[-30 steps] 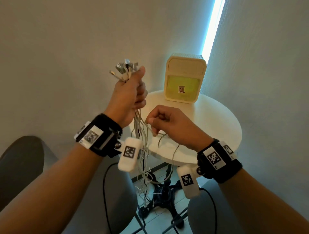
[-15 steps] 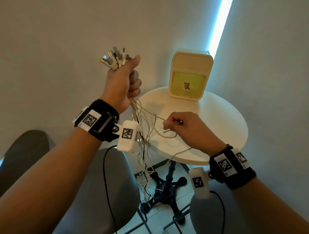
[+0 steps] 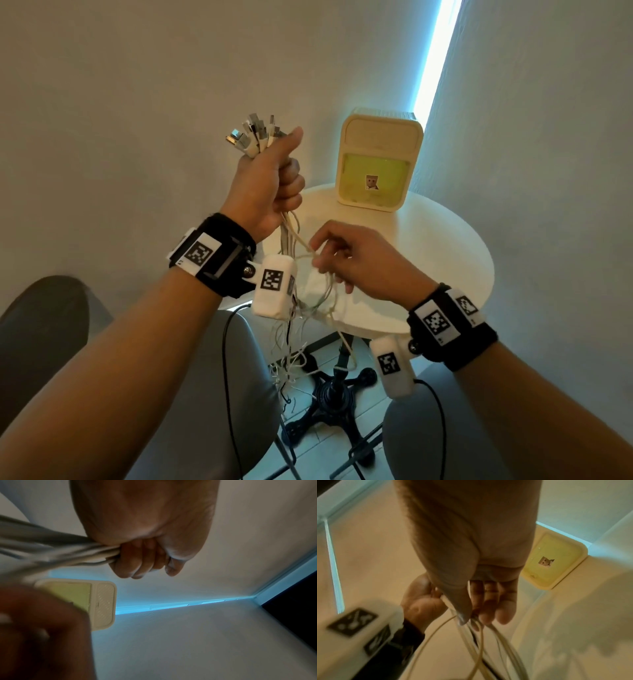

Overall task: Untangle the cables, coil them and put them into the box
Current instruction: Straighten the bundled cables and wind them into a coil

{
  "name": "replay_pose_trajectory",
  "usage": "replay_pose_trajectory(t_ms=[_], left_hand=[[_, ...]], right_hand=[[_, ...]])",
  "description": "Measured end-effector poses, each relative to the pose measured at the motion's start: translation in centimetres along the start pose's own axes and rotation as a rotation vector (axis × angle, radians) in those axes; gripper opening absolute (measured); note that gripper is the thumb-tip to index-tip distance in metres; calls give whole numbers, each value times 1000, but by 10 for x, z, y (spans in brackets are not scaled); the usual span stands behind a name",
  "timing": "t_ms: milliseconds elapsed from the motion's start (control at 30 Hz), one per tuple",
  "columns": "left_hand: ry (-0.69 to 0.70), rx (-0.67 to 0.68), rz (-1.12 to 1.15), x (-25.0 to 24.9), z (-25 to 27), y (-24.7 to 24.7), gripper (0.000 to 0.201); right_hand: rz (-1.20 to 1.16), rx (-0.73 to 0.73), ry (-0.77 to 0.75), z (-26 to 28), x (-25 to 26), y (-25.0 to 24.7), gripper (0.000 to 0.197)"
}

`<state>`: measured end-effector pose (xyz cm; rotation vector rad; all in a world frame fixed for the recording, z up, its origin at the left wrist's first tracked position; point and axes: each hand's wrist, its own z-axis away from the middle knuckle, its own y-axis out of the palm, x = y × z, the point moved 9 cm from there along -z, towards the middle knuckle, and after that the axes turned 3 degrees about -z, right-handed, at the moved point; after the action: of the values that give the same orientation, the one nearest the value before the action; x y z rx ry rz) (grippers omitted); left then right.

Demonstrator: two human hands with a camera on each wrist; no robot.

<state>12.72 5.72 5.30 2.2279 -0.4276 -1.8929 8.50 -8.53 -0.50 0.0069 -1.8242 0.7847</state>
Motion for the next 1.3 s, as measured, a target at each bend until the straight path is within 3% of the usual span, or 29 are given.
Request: replay_pose_trajectory(t_ms=[67,167,300,400,467,600,700,833,933,1067,1233,1300], left_hand=[[1,-28,-47,1,0,-9,56],[-7,-62,-98,7,1,-24,53],[-8,-104,-107,10,-1,-43,52],[2,-150,-125,7,-5,-56,51],[12,-184,-117,5,-8,-63,50],[49,-233,-97,-1,-12,-68,48],[85,-256,-78,-9,-15,-68,49],[99,-289,-78,-16,-23,-67,53],[92,-304,-62,-18,-27,-66,54],[73,-282,-43,-12,-25,-59,53],[65,-257,-23,-2,-21,-47,53],[66,-265,-3,-1,-19,-44,52]], right_hand=[[-24,-190,27,2,-10,-33,4],[-12,-469,141,12,-34,-82,11],[20,-651,323,32,-67,-128,10],[206,-374,587,40,-95,-125,10],[360,-163,662,46,-101,-115,8],[386,237,475,50,-80,-74,6],[405,479,431,64,-69,-35,5],[464,689,402,76,-69,13,9],[485,696,356,72,-65,30,14],[439,598,343,53,-50,27,16],[348,158,218,8,-16,2,18],[225,108,178,0,-3,11,16]])
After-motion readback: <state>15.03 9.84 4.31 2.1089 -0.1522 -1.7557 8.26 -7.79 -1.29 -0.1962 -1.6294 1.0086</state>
